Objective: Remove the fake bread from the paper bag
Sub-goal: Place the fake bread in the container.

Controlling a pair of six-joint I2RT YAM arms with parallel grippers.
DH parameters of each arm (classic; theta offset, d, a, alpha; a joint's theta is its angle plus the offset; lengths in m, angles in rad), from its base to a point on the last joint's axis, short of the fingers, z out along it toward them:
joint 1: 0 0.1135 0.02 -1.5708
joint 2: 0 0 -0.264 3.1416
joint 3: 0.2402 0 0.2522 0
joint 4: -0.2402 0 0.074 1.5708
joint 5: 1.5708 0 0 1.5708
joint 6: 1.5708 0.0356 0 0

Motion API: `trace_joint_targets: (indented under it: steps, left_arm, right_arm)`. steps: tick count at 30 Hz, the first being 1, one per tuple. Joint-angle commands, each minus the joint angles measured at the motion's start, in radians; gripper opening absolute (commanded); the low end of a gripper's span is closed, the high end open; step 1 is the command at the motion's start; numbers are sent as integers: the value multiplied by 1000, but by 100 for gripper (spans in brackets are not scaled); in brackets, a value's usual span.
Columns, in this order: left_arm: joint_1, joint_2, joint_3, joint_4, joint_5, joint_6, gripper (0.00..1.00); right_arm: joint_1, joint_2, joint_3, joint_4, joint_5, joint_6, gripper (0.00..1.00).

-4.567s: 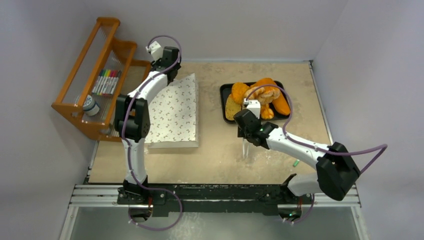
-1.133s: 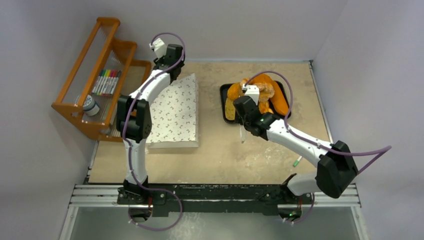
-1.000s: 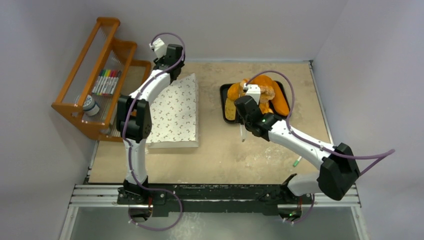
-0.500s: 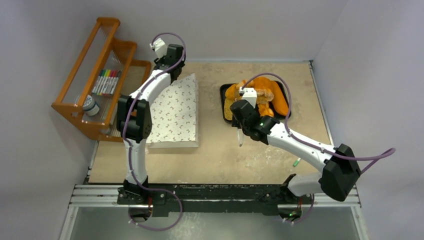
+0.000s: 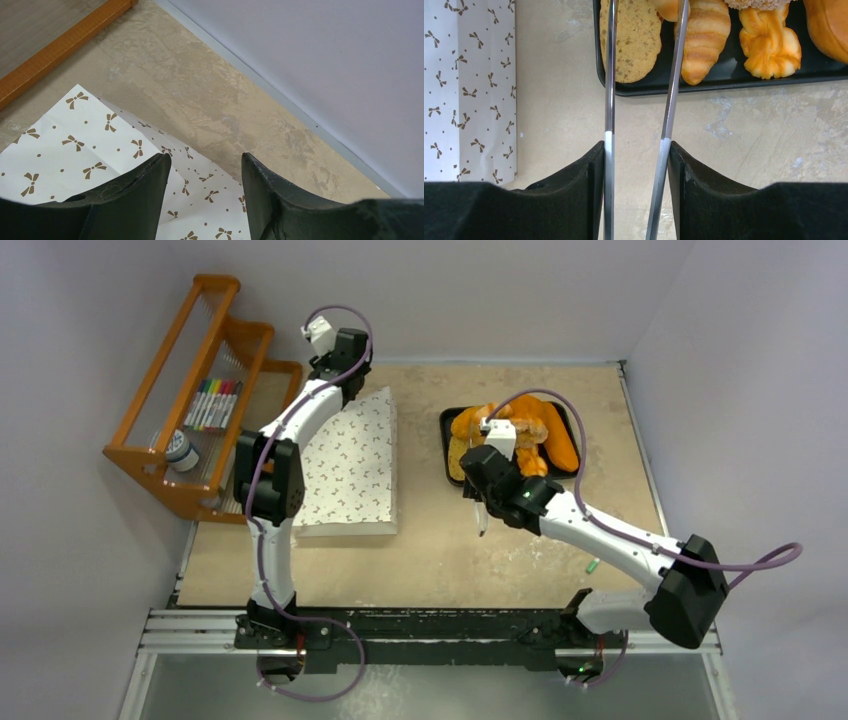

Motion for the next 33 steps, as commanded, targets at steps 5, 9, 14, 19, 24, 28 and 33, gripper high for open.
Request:
trace_joint_targets:
  steps: [5,9,14,19,24,28,33]
  left_arm:
    - [-5,-42,42,17,-22,7,55]
    - [-8,-43,37,22,-19,4,55]
    - [-10,-44,29,26,-21,6,55]
    - [-9,-47,21,32,-22,13,55]
    - [-10,-46,21,34,-18,11,55]
    - [-10,-47,21,37,-18,12,55]
    - [-10,-44,21,37,-16,9,55]
  right_arm:
    - [6,-42,-5,-21,9,49,48]
    - [-43,-8,0,28,-30,7,48]
    - [-75,57,64,62,-29,-49,48]
    - [-76,73,126,72,-8,-85,48]
    - [-76,89,121,55,-18,-60,48]
    - [-76,60,66,61,-29,-45,48]
    - [-76,28,25,48,-17,-17,48]
